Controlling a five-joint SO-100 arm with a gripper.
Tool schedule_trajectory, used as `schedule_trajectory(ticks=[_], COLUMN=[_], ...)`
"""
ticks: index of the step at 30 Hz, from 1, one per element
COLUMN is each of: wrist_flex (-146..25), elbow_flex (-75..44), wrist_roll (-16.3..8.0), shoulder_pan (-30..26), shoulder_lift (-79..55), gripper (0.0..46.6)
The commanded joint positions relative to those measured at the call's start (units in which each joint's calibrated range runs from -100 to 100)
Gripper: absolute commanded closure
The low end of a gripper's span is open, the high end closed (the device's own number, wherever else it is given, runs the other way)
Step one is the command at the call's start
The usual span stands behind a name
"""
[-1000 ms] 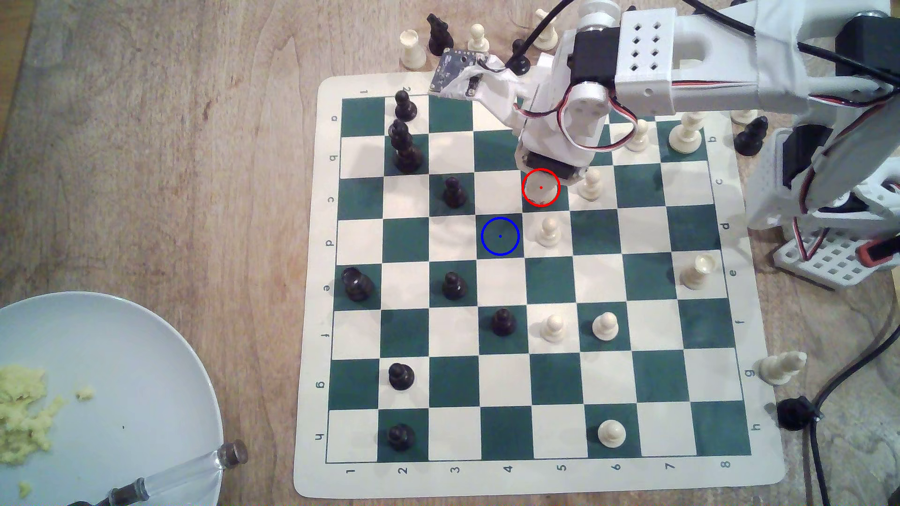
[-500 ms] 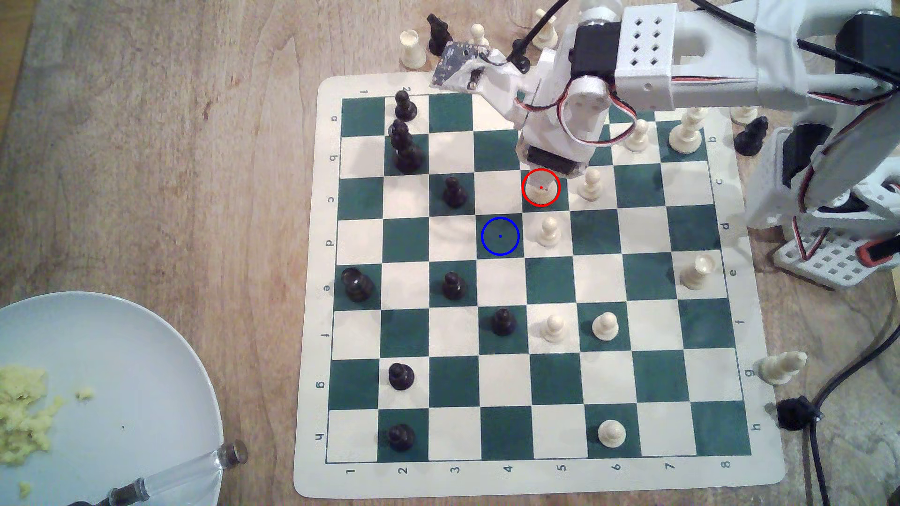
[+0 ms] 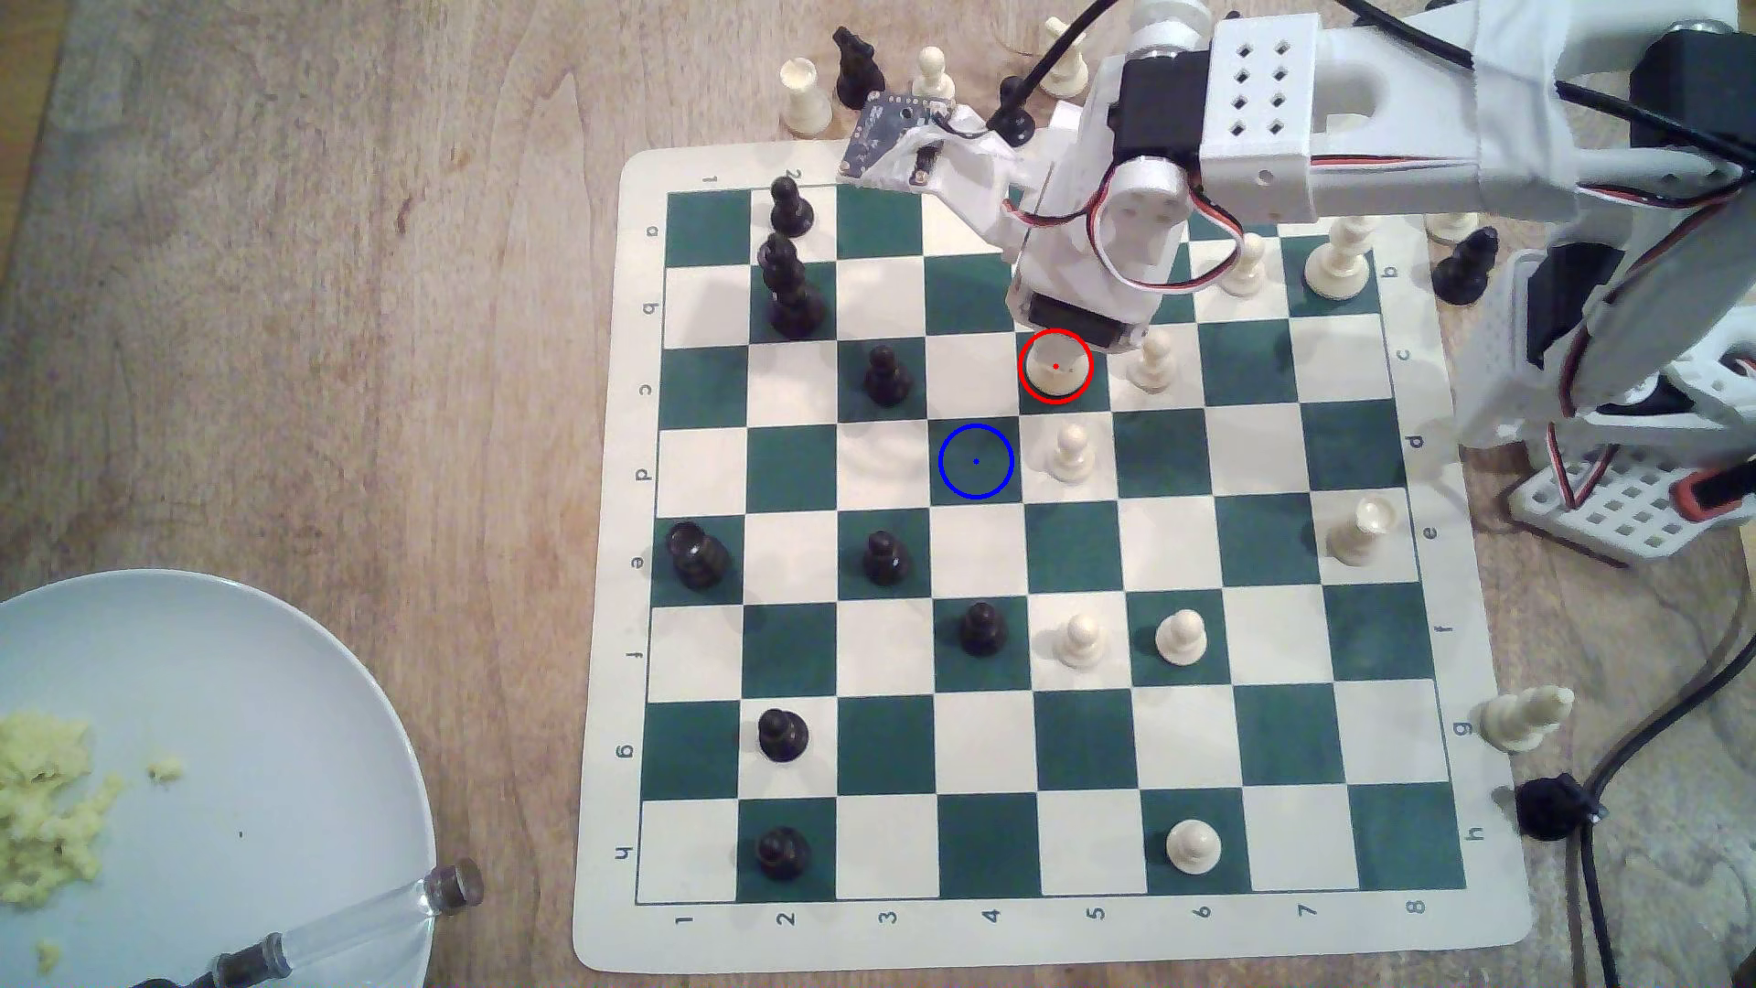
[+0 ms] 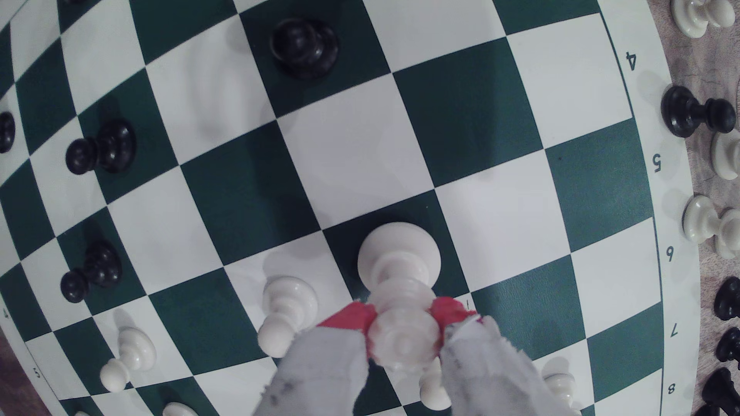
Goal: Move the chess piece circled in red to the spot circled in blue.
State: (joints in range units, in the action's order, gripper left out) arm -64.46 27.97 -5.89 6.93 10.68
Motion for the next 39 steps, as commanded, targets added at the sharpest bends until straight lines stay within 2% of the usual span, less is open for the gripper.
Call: schedule_trajectory(ticks=[1, 9, 19, 27, 39], wrist_flex=[-3.6, -7.4, -1.9, -1.3, 1.6], elbow_flex=[-9.1, -14.4, -17.7, -20.9, -18.9], wrist_roll=[0.3, 0.5, 0.1, 0.3, 0.4], shoulder_pan=[-0.6, -3.9, -10.4, -11.5, -11.5], shoulder_lift=[6.6, 9.9, 2.6, -3.2, -9.6], gripper=[41.5, 45.0, 46.4, 46.4, 46.4])
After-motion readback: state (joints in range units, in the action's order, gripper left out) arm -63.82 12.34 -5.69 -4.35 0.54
